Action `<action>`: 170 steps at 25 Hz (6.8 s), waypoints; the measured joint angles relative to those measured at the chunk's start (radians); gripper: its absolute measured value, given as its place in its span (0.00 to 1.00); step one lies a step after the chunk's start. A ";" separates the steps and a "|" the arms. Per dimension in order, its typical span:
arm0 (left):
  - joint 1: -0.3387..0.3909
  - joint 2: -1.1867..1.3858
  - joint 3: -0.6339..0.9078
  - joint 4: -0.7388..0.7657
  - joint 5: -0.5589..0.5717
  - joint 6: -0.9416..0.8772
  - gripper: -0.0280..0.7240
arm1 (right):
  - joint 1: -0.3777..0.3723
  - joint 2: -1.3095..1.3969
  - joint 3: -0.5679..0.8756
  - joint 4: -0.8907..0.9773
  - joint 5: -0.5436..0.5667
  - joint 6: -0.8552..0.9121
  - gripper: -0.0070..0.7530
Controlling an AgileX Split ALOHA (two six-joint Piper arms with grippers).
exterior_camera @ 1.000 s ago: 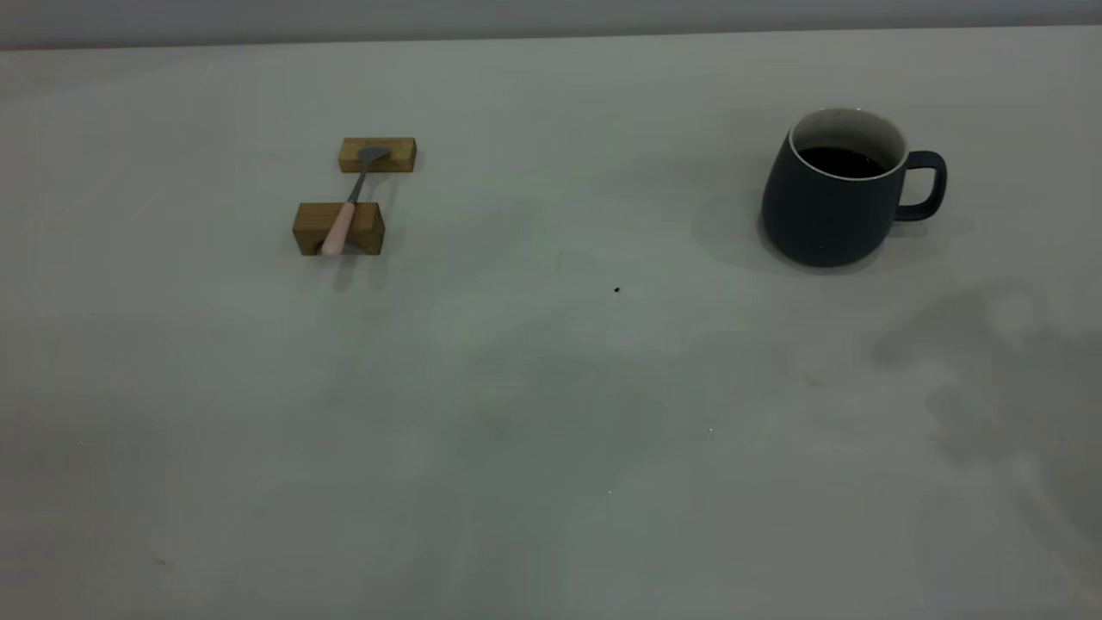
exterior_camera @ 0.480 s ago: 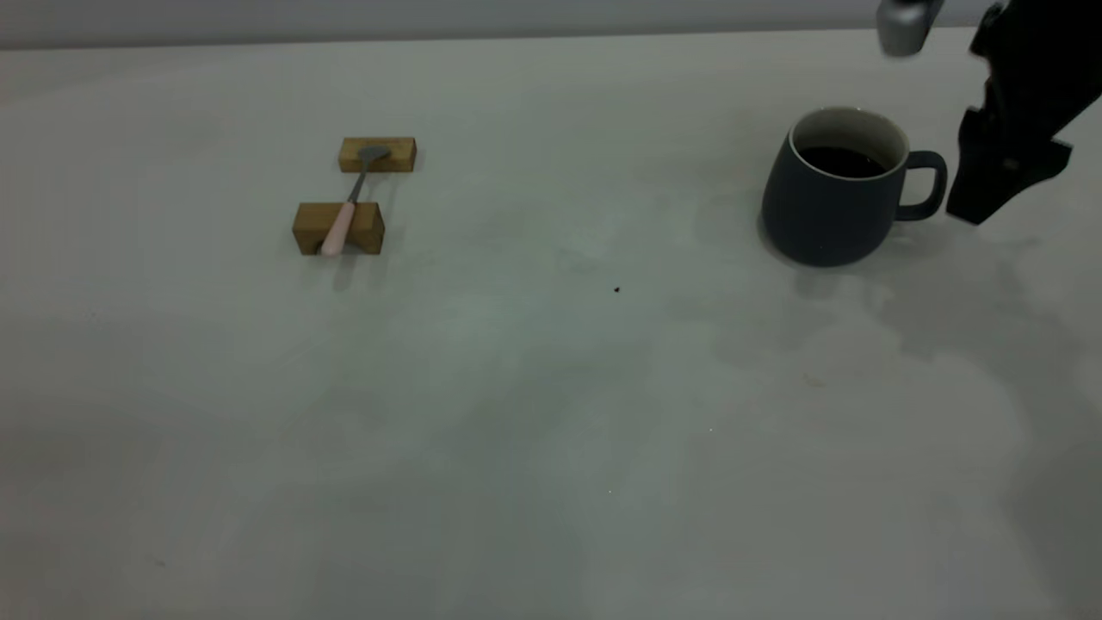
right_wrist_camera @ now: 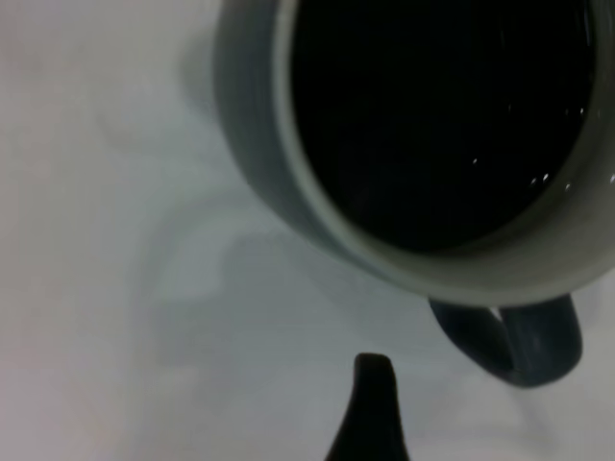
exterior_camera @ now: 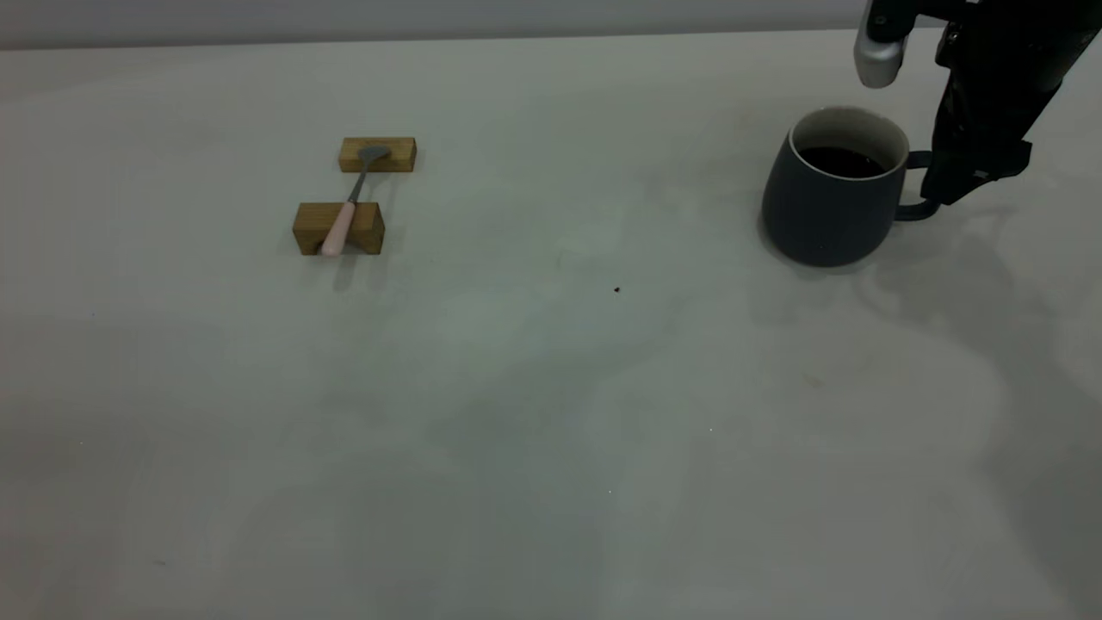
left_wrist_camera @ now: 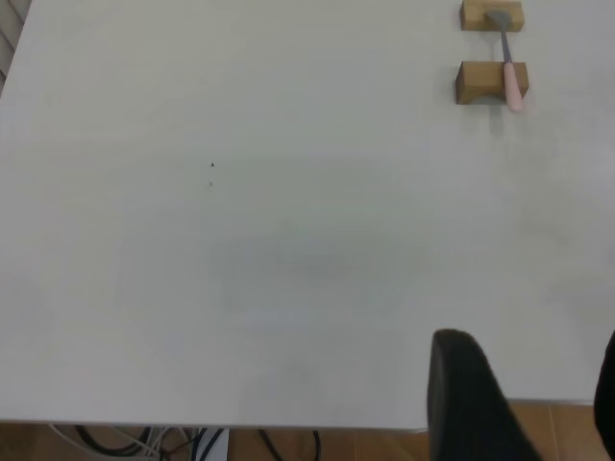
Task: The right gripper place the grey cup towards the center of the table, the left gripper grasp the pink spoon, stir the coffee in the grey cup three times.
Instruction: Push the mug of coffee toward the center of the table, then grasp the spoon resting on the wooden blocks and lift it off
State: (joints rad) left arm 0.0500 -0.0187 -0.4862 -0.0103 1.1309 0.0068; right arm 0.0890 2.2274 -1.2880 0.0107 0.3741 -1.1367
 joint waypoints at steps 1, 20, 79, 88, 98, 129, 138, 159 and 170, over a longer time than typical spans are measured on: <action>0.000 0.000 0.000 0.000 0.000 0.000 0.57 | -0.003 0.015 -0.017 -0.005 0.015 0.000 0.93; 0.000 0.000 0.000 0.000 0.000 0.000 0.57 | -0.008 0.119 -0.128 0.171 0.176 0.001 0.48; 0.000 0.000 0.000 0.000 0.000 0.000 0.57 | 0.350 -0.673 -0.118 0.010 0.840 0.798 0.93; 0.000 0.000 0.000 0.000 0.000 0.000 0.57 | 0.350 -1.068 0.119 0.001 0.857 0.982 0.93; 0.000 0.000 0.000 0.000 0.000 0.000 0.57 | 0.272 -1.735 0.566 0.013 0.863 1.054 0.92; 0.000 0.000 0.000 0.000 0.000 0.000 0.57 | -0.051 -2.208 0.819 0.029 0.760 1.072 0.81; 0.000 0.000 0.000 0.000 0.000 0.000 0.57 | -0.051 -2.208 0.819 0.029 0.760 1.072 0.60; 0.000 0.311 -0.063 0.020 -0.110 -0.039 0.72 | -0.051 -2.208 0.819 0.029 0.760 1.072 0.31; 0.000 1.113 -0.205 -0.145 -0.471 0.062 0.89 | -0.051 -2.208 0.819 0.029 0.760 1.072 0.32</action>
State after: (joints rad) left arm 0.0500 1.0945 -0.6914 -0.1551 0.6604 0.0688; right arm 0.0382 0.0191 -0.4686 0.0398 1.1345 -0.0651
